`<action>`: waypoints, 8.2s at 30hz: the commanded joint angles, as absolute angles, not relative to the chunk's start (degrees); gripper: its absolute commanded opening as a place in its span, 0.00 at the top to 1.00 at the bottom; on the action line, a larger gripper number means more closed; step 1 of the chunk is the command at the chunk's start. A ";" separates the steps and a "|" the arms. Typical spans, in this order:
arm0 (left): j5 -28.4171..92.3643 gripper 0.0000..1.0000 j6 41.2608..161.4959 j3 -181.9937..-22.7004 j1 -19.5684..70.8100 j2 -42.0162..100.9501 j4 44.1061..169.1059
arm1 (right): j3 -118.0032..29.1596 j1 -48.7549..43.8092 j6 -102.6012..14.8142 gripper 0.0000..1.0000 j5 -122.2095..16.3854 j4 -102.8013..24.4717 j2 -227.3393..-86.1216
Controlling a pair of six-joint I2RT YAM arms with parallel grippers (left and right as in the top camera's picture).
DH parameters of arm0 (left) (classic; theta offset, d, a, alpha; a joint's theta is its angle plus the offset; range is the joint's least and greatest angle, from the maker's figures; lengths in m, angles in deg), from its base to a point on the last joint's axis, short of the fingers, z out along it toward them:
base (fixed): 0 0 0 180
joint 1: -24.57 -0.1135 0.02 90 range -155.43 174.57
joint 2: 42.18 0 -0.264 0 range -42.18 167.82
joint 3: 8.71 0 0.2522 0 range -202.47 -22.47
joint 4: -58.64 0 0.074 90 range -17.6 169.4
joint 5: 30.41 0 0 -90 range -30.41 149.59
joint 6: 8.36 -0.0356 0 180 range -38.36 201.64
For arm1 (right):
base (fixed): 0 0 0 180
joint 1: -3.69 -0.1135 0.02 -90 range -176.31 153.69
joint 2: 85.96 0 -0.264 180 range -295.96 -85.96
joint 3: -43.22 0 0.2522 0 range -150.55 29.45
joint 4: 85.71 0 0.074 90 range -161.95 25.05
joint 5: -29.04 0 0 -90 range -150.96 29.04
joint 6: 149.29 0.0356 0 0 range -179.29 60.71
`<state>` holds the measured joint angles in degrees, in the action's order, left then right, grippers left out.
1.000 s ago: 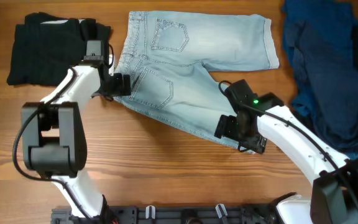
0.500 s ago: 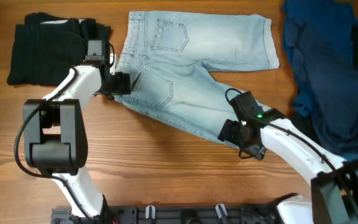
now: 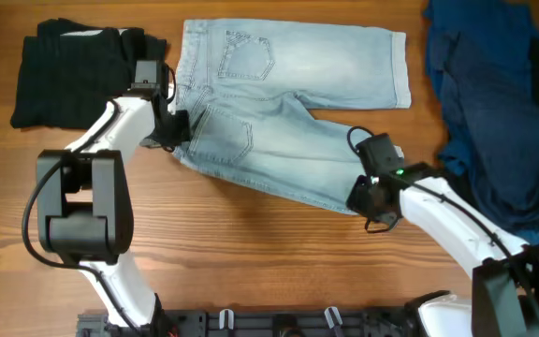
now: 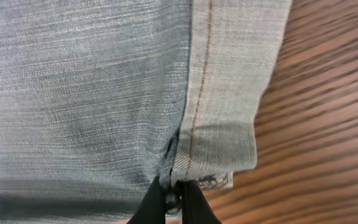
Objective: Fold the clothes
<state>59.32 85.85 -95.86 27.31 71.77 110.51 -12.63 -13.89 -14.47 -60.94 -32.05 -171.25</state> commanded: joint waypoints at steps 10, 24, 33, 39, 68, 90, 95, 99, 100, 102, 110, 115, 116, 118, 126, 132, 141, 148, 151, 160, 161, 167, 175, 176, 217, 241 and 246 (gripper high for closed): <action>62.01 0.96 98.02 -94.70 26.62 56.97 120.80 | -21.16 -9.30 -23.57 0.96 -55.96 -24.75 -170.29; 60.48 0.96 101.89 -94.70 30.24 46.31 128.50 | -23.58 -6.35 -26.34 0.96 -58.19 -15.88 -154.36; 60.85 0.96 104.62 -94.70 37.11 44.03 129.74 | -23.58 -6.35 -28.90 0.96 -59.61 -13.80 -151.41; 65.24 0.96 106.15 -94.70 39.51 37.76 130.55 | -24.52 -6.35 -30.45 0.96 -59.44 -13.89 -147.74; 75.80 0.96 107.66 -94.68 39.55 28.28 129.44 | -32.17 -6.35 -39.89 0.96 -59.28 -27.24 -150.10; 76.19 0.96 107.66 -94.68 35.51 47.12 116.43 | -32.17 -6.35 -41.29 0.96 -65.88 -46.91 -169.79; 76.17 0.96 108.12 -94.68 34.72 47.20 114.55 | -32.17 -6.35 -41.29 0.96 -65.62 -54.43 -173.46; 76.15 0.96 109.15 -94.68 33.63 47.82 114.53 | -32.17 -6.35 -41.34 0.96 -64.24 -60.25 -177.92; 76.15 0.96 109.15 -94.68 33.28 48.30 114.46 | -32.17 -6.35 -41.31 0.96 -63.76 -61.91 -179.21; 76.17 0.96 109.15 -94.68 32.74 49.32 114.33 | -32.17 -6.35 -41.36 0.96 -63.02 -65.29 -181.75; 76.19 0.96 109.15 -94.68 31.77 56.89 110.97 | -32.17 -6.42 -42.84 0.96 -60.44 -80.51 -191.56; 76.17 0.96 109.28 -94.68 31.77 63.25 105.04 | -32.17 -6.79 -44.31 0.96 -57.88 -93.51 -198.38; 76.19 0.96 109.41 -94.68 31.80 64.51 103.64 | -32.17 -7.01 -44.29 0.96 -57.88 -96.42 -199.78; 76.19 0.96 110.96 -94.68 31.77 66.96 100.63 | -32.19 -7.42 -44.31 0.94 -57.95 -103.04 -202.51; 76.15 0.00 112.60 -94.70 30.62 70.96 93.90 | -34.68 -7.97 -42.82 0.00 -61.60 -111.81 -207.69; 74.84 0.00 112.56 -94.72 28.93 68.36 95.32 | -38.29 -7.93 -43.87 0.01 -58.63 -102.67 -205.68; 65.04 0.00 104.82 -94.81 29.63 58.35 101.04 | -43.60 -7.93 -48.83 0.00 -55.68 -73.99 -188.94; 61.63 0.00 90.70 -94.78 33.22 58.81 105.74 | -43.67 -7.93 -48.81 0.00 -52.88 -59.68 -181.66; 61.57 0.00 86.02 -94.78 34.48 59.23 106.77 | -43.67 -7.93 -48.79 0.00 -51.04 -56.07 -181.31; 61.02 0.00 75.49 -94.78 35.36 63.92 106.60 | -43.67 -7.90 -48.83 0.00 -49.93 -49.12 -181.31; 60.41 0.01 74.09 -94.78 35.34 64.51 106.49 | -43.67 -7.90 -48.83 0.00 -49.91 -48.88 -181.31; 58.73 0.05 71.29 -94.78 35.73 66.22 104.34 | -43.67 -7.90 -48.83 0.00 -50.10 -49.10 -181.31; 58.77 0.22 70.48 -94.78 38.96 66.18 104.08 | -43.67 -7.49 -48.81 0.00 -50.56 -49.16 -181.31; 58.79 0.26 70.02 -94.78 39.62 66.20 103.97 | -43.67 -7.36 -48.79 0.00 -50.56 -49.16 -181.31; 70.18 0.44 71.16 -97.91 35.58 64.71 78.68 | -43.67 -6.72 -48.57 0.00 -50.28 -47.66 -181.31; 67.78 0.00 79.18 -97.91 39.49 46.83 100.56 | -43.69 -6.72 -45.53 0.00 -48.40 -61.43 -190.47; 67.80 0.00 80.95 -97.91 39.53 44.28 104.50 | -43.84 -6.72 -33.77 0.00 -48.31 -67.15 -199.25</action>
